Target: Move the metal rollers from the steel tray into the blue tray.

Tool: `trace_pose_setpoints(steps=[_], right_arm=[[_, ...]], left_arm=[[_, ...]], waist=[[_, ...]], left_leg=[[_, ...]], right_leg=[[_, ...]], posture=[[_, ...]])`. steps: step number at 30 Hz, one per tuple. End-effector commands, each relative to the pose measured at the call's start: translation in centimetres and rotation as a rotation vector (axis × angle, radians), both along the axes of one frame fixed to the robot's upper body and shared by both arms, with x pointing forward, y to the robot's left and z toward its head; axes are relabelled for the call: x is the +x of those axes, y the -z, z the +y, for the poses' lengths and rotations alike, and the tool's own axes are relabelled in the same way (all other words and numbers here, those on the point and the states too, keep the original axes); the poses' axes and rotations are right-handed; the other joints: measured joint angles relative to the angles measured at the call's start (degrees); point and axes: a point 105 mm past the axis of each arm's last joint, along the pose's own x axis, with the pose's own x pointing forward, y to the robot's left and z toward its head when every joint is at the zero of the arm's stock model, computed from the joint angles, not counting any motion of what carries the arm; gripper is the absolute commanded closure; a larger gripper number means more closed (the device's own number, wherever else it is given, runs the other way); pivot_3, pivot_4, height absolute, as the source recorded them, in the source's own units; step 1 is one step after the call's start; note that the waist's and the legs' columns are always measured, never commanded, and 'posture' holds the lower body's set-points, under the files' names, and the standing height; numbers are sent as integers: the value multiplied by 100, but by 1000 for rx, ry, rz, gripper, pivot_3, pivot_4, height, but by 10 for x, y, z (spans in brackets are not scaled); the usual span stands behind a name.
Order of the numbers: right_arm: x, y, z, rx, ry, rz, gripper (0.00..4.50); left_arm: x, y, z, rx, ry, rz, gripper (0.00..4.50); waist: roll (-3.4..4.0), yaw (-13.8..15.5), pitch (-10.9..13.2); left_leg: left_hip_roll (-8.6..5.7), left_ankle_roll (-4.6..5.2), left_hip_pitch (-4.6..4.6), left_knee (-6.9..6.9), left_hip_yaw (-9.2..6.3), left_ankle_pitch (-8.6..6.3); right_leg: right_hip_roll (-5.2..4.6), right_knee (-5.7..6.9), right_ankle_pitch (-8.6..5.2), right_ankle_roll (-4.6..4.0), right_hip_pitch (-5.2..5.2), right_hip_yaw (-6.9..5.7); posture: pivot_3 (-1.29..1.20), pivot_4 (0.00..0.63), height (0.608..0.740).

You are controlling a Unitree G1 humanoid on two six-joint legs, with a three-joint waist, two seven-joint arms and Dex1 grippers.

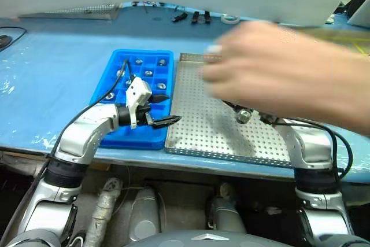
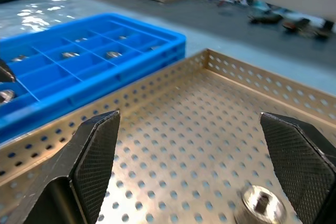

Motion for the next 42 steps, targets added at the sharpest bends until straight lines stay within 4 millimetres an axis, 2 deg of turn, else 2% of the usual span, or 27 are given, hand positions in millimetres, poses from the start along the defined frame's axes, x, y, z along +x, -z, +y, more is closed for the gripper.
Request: trace_pose_setpoints(steps=[1, 11, 23, 42], right_arm=[[-7, -12, -6, 19, 39, -52, 22], [-8, -9, -6, 35, 62, -48, 22], [-4, -4, 6, 35, 33, -39, 22], [-2, -5, 5, 17, 31, -44, 22]], left_arm=[[1, -10, -4, 3, 41, -45, 0], [0, -10, -2, 19, 65, -33, 0], [-16, 3, 3, 87, 105, -5, 0], [-13, 6, 4, 84, 88, -11, 0]], waist=[[0, -43, 0], [-2, -63, 1], [-2, -71, 1], [-2, -67, 1]], left_leg=[[0, 2, 0, 0, 1, -1], [0, 24, -4, 1, 6, -14], [0, 37, 3, 6, 8, -21], [-1, 37, 2, 5, 9, -22]], right_leg=[[0, -2, 0, 0, 0, 0], [-2, -8, -1, 0, 2, -1], [-4, -7, -2, 3, 10, 0], [-5, -7, -2, 3, 11, -4]], posture=[[-38, 150, 740], [-48, 150, 740], [-21, 150, 740], [-20, 150, 740]])
